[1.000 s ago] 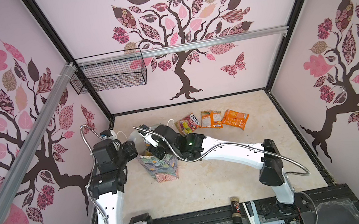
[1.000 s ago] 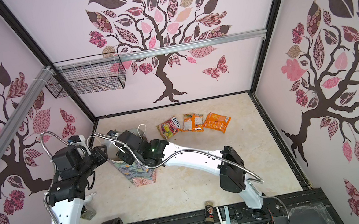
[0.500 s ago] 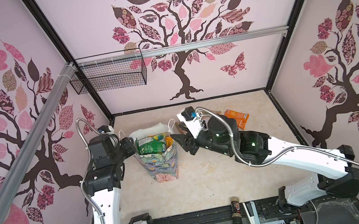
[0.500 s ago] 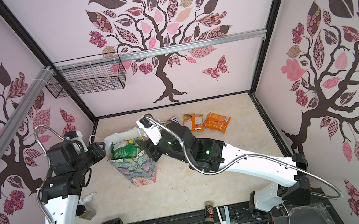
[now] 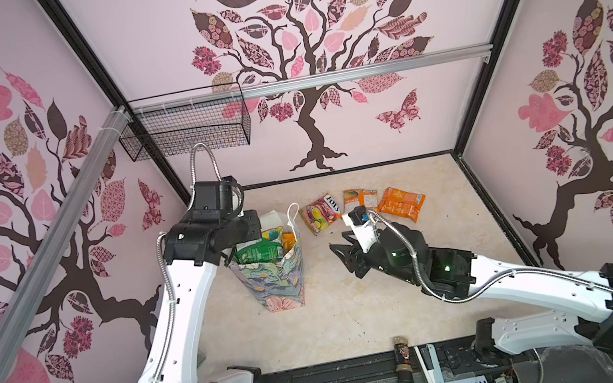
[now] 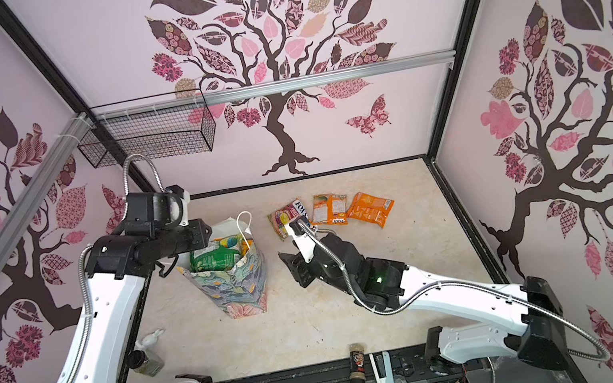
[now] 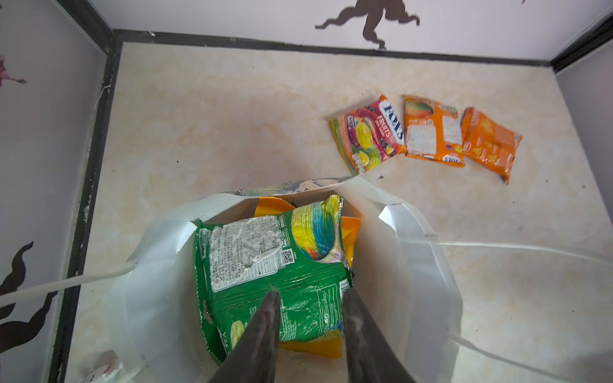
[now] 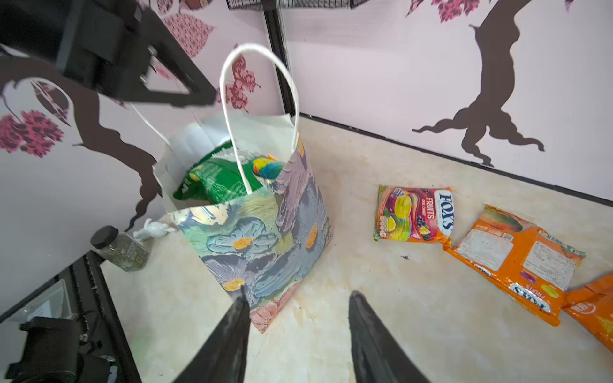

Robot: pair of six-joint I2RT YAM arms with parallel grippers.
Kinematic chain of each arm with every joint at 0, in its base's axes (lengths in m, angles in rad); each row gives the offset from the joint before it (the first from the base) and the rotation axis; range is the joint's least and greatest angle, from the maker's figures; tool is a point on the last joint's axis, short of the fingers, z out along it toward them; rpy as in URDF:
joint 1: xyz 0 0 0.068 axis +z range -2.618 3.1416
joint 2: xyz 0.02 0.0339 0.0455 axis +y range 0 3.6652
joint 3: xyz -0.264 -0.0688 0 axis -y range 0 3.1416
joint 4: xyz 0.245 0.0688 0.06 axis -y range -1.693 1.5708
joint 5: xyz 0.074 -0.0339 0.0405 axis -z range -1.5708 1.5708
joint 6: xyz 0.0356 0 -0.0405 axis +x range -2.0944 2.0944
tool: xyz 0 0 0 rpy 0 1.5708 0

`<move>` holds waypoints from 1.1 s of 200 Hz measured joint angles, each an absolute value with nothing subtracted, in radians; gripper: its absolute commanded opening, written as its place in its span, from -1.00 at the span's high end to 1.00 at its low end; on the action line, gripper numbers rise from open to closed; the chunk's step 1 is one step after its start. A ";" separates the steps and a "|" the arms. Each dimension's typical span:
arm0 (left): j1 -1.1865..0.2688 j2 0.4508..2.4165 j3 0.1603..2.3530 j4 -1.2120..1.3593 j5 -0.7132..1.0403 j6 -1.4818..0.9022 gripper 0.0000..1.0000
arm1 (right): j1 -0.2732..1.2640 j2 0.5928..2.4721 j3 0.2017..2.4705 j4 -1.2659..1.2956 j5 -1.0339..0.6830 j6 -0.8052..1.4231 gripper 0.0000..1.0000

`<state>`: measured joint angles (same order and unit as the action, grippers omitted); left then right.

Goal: Place the snacks into the paper bag
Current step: 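Lower the green bag into the paper bag and open the right gripper, then withdraw the right gripper toward the orange snack bags while the left holds the bag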

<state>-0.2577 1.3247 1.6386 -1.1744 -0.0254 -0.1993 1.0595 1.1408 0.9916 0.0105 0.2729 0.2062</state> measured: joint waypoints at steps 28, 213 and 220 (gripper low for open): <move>-0.278 1.374 1.639 -1.219 -0.022 -0.188 0.38 | 1.059 1.084 0.991 0.044 0.280 0.206 0.00; -0.278 1.574 1.465 -1.073 -0.014 -0.213 0.61 | 1.026 0.887 0.866 0.006 0.404 0.179 -0.17; -0.278 1.575 1.465 -1.069 -0.014 -0.213 0.60 | 1.026 0.887 0.866 0.004 0.406 0.179 -0.18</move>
